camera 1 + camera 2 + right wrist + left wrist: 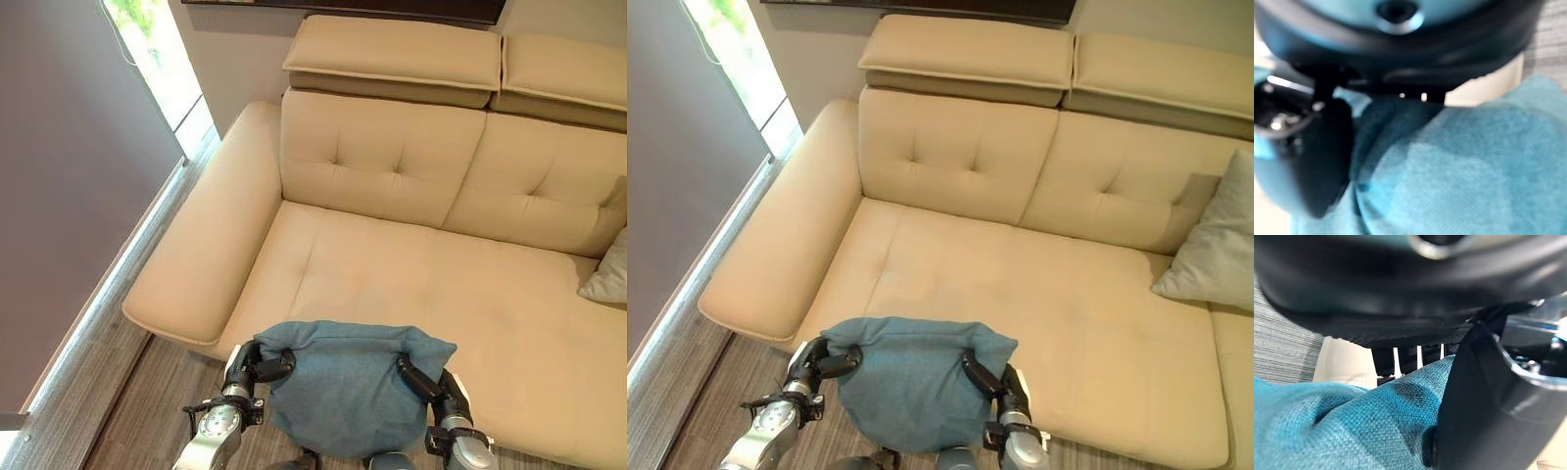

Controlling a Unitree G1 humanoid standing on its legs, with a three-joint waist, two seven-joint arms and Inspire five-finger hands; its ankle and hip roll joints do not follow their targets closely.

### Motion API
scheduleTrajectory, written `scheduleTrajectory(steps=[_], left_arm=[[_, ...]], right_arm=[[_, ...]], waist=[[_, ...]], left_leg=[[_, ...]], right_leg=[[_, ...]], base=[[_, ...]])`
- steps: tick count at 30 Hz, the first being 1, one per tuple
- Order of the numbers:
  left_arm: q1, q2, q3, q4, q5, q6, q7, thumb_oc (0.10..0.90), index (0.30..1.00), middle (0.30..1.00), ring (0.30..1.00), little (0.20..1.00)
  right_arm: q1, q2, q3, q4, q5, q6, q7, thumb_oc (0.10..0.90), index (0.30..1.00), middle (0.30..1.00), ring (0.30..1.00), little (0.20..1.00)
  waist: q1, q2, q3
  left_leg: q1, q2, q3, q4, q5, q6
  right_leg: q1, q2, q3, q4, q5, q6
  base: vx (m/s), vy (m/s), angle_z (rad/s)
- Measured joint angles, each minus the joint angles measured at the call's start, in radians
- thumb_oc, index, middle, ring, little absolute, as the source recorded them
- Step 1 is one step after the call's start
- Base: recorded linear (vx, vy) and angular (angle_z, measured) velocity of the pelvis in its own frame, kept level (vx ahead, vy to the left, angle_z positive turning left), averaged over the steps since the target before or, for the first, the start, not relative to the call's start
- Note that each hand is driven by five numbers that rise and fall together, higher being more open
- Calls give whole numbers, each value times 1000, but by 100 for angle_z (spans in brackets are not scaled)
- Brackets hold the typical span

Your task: Pick up all the scattered cushions and arrange them neatly on the sofa.

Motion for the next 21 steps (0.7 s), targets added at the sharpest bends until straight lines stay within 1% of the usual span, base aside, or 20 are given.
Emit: scheduleTrajectory(steps=[2, 3, 4, 5, 6, 7, 8, 9, 10, 11, 12, 14, 15, 18, 21], left_arm=[[-1, 0, 0, 0, 0, -1, 0, 400, 300, 300, 300, 300], [-8, 1, 5, 0, 0, -3, 1, 400, 300, 300, 300, 300], [-11, 1, 12, 2, 0, -5, 2, 400, 300, 300, 300, 300], [-15, 1, 18, 4, 0, -4, 3, 400, 300, 300, 300, 300], [-14, 1, 19, 5, 0, -4, 3, 400, 300, 300, 300, 300], [-14, 10, 19, 4, 0, -5, 4, 400, 300, 300, 300, 300], [-15, 20, 19, 3, 0, -5, 3, 400, 300, 300, 300, 300], [-15, 23, 19, 3, 0, -5, 3, 400, 300, 300, 300, 300], [-15, 26, 19, 3, 0, -6, 2, 400, 300, 300, 300, 300], [-18, 41, 20, 0, 0, -8, 3, 400, 300, 300, 300, 300], [-18, 38, 29, 0, 0, -7, 5, 400, 300, 300, 300, 300], [-14, 28, 30, 0, 0, -6, 5, 400, 300, 300, 300, 300], [-4, 22, 30, 0, 1, -6, 5, 400, 300, 300, 300, 300], [15, -16, 25, 3, 2, -5, 4, 400, 300, 300, 300, 300], [17, -39, 6, 10, 2, -4, 2, 400, 300, 300, 300, 300]], right_arm=[[-3, -1, 0, 0, -1, 0, 0, 400, 300, 300, 300, 300], [-9, 0, 1, 0, -7, 1, 0, 400, 300, 300, 300, 300], [-21, 1, 6, 1, -15, 1, 0, 400, 300, 300, 300, 300], [-24, 1, 10, 1, -21, 2, 0, 400, 300, 300, 300, 300], [-24, 2, 10, 1, -23, 2, 0, 400, 300, 300, 300, 300], [-22, 8, 13, 1, -35, 2, 0, 400, 300, 300, 300, 300], [-22, 10, 16, -2, -44, 2, 0, 400, 300, 300, 300, 300], [-21, 12, 16, -4, -48, 2, 0, 400, 300, 300, 300, 300], [-20, 15, 17, -6, -51, 3, 0, 400, 300, 300, 300, 300], [-14, 36, 17, -10, -55, 3, -1, 400, 300, 300, 300, 300], [-20, 36, 19, -11, -60, 6, 0, 400, 300, 300, 300, 300], [-21, 29, 17, -11, -65, 12, -1, 400, 300, 300, 300, 300], [-16, 24, 15, -11, -65, 13, -1, 400, 300, 300, 300, 300], [-7, -11, 10, -11, -65, 15, -4, 400, 300, 300, 300, 300], [5, -36, -3, -12, -65, 16, -6, 400, 300, 300, 300, 300]], waist=[[3, 0, 0], [10, 1, 0], [23, 2, 1], [31, 4, 2], [33, 4, 2], [35, 2, 2], [39, -2, 3], [43, -5, 3], [52, -9, 4], [62, -44, 3], [62, -45, 3], [53, -36, 1], [52, -36, 1], [26, -18, -9], [22, -16, -11]], left_leg=[[-4, 6, 18, 0, 0, 0], [-10, 20, 34, 1, 0, 1], [-15, 29, 56, 5, -1, 3], [-20, 38, 72, 11, -6, 9], [-20, 38, 73, 12, -10, 14], [-20, 49, 79, 18, -11, 14], [-21, 62, 87, 16, -4, 3], [-21, 64, 90, 16, -8, 0], [-21, 68, 95, 15, -4, -12], [-26, 63, 99, 20, -4, -42], [-34, 69, 98, 20, 1, -57], [-44, 93, 87, 17, 16, -78], [-44, 105, 85, 17, 28, -96], [-50, 143, 65, 23, 43, -117], [-50, 151, 45, 29, 46, -121]], right_leg=[[-10, 1, -1, 1, 3, 1], [-20, -2, -6, 7, 0, 10], [-39, -27, -42, 26, -8, 20], [-41, -74, -98, 38, -9, 21], [-41, -87, -115, 37, -7, 22], [-22, -152, -171, 25, 1, 31], [-3, -205, -183, 23, 26, 48], [-1, -220, -198, 11, 45, 64], [11, -238, -194, -2, 67, 75], [32, -250, -192, -38, 127, 111], [32, -239, -196, -48, 112, 128], [31, -211, -181, -61, 90, 132], [41, -198, -166, -74, 73, 128], [65, -151, -171, -110, 73, 107], [87, -138, -185, -129, 76, 102]], base=[[-111, -37, -30], [-147, -85, -51], [-115, -104, -61], [-37, -59, -48], [-55, -115, -30], [-40, -132, -21], [-40, -131, -23], [-34, -150, -20], [-52, -171, -16], [-62, -213, -13], [-41, -175, -4], [-31, -191, 1], [-25, -193, 4], [-24, -199, 10], [-14, -176, 15]])
